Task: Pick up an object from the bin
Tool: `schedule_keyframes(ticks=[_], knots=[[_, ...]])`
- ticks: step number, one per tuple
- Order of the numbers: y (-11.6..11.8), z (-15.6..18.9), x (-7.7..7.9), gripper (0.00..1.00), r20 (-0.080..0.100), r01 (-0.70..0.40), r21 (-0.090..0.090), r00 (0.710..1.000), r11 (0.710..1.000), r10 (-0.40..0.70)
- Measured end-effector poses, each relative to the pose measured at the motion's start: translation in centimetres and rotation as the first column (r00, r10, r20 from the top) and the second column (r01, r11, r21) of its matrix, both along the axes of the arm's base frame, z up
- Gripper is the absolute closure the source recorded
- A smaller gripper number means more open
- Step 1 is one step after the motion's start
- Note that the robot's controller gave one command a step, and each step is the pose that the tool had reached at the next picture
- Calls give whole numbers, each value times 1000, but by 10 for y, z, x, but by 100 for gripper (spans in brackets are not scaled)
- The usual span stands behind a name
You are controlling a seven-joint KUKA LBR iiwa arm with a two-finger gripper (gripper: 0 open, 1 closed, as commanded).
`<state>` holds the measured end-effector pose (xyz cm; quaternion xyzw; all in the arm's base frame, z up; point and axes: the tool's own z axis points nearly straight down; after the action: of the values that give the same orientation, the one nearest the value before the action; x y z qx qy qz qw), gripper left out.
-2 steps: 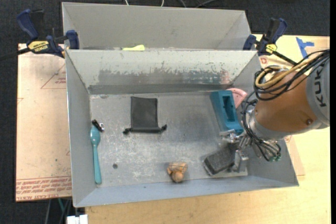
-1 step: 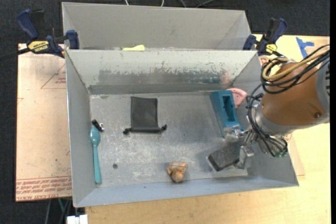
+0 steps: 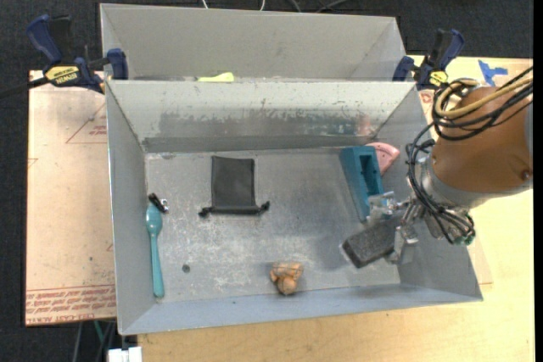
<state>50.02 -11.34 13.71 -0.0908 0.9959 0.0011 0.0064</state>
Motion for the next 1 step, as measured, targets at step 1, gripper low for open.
schedule_keyframes(ticks=[1], knots=[[0, 9, 0, 100, 0, 0, 0, 1000, 1000, 0]])
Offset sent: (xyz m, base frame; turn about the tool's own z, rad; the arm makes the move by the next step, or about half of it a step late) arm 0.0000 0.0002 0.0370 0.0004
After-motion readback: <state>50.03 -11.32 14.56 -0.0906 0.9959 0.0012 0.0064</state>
